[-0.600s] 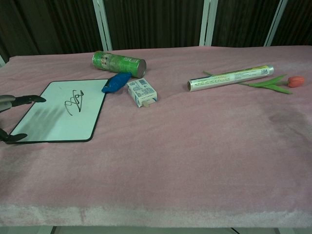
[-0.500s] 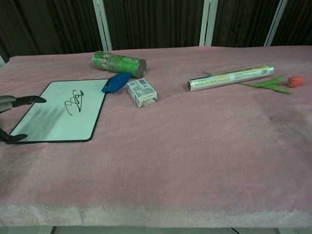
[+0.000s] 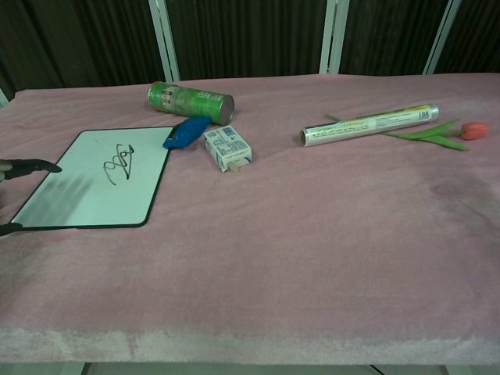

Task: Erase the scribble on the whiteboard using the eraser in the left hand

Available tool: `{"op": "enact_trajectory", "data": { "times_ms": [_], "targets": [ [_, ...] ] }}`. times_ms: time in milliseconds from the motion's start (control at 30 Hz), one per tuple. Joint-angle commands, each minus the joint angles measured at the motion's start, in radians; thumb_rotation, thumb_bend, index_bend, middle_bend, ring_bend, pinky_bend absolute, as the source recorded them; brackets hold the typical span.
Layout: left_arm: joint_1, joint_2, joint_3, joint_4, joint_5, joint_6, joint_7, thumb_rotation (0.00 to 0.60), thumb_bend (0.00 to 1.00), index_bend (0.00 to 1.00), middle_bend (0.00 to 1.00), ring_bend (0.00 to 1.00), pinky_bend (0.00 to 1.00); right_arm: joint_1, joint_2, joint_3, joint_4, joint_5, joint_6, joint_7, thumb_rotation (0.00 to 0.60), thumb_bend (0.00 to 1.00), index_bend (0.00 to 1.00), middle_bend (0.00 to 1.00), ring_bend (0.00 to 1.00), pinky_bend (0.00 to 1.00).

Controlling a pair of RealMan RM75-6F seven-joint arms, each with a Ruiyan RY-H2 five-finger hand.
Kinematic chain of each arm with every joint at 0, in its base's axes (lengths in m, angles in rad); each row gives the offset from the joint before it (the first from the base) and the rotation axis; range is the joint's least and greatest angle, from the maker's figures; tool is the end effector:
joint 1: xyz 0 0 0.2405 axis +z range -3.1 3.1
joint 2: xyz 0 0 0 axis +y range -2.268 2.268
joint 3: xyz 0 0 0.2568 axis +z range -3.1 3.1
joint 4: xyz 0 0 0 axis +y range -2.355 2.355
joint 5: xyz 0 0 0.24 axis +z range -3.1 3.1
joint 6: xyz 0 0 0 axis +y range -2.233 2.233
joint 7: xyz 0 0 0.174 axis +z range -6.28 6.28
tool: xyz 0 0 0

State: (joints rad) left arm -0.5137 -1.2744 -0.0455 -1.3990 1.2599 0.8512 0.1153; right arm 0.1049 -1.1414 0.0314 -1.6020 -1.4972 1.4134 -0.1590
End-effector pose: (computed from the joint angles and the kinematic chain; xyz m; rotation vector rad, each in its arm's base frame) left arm -0.3141 0.3380 0.0228 -1.8102 -1.0390 -0.5560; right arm -0.3258 -0.2150 0.1110 1.4949 -0.8421 0.7563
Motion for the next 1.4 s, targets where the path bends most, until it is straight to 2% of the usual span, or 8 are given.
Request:
{"op": "enact_trajectory", "data": {
  "times_ms": [33,133,300,467,700,1233,1400],
  "targets": [
    [0.015,0.066,0.032,-0.066,-0.048,0.011,0.113,0.600,0.35,0.00,0.00,0.00,0.00,-0.001,0.000,-0.001,0.001,0.000,0.001,-0.002,0.600,0.31,0.00,0.00,0.00,0.04],
    [0.019,0.093,0.040,-0.086,-0.081,0.020,0.169,0.600,0.34,0.00,0.00,0.00,0.00,-0.002,-0.002,-0.003,0.001,0.002,-0.001,-0.007,0.600,0.31,0.00,0.00,0.00,0.04],
    [0.031,0.108,0.053,-0.058,-0.132,0.047,0.257,0.600,0.34,0.00,0.00,0.00,0.00,-0.003,-0.005,-0.002,0.002,0.005,-0.002,-0.015,0.600,0.31,0.00,0.00,0.00,0.04],
    [0.032,0.110,0.061,-0.029,-0.182,0.017,0.271,0.600,0.34,0.00,0.00,0.00,0.00,-0.003,-0.007,-0.001,0.002,0.008,-0.002,-0.022,0.600,0.31,0.00,0.00,0.00,0.05],
    [0.038,0.087,0.074,0.041,-0.189,0.011,0.280,0.600,0.34,0.00,0.00,0.00,0.00,-0.007,-0.004,-0.001,0.001,0.006,0.007,-0.014,0.600,0.31,0.00,0.00,0.00,0.05],
    [0.029,0.004,0.054,0.210,-0.079,-0.022,0.083,0.600,0.35,0.00,0.00,0.00,0.00,-0.007,0.002,-0.004,-0.004,0.002,0.003,-0.005,0.600,0.31,0.00,0.00,0.00,0.06],
    [0.030,-0.005,0.048,0.230,-0.053,-0.022,0.030,0.600,0.35,0.01,0.00,0.00,0.00,-0.007,0.004,-0.004,-0.004,0.005,0.001,-0.005,0.600,0.31,0.00,0.00,0.00,0.06]
  ]
}}
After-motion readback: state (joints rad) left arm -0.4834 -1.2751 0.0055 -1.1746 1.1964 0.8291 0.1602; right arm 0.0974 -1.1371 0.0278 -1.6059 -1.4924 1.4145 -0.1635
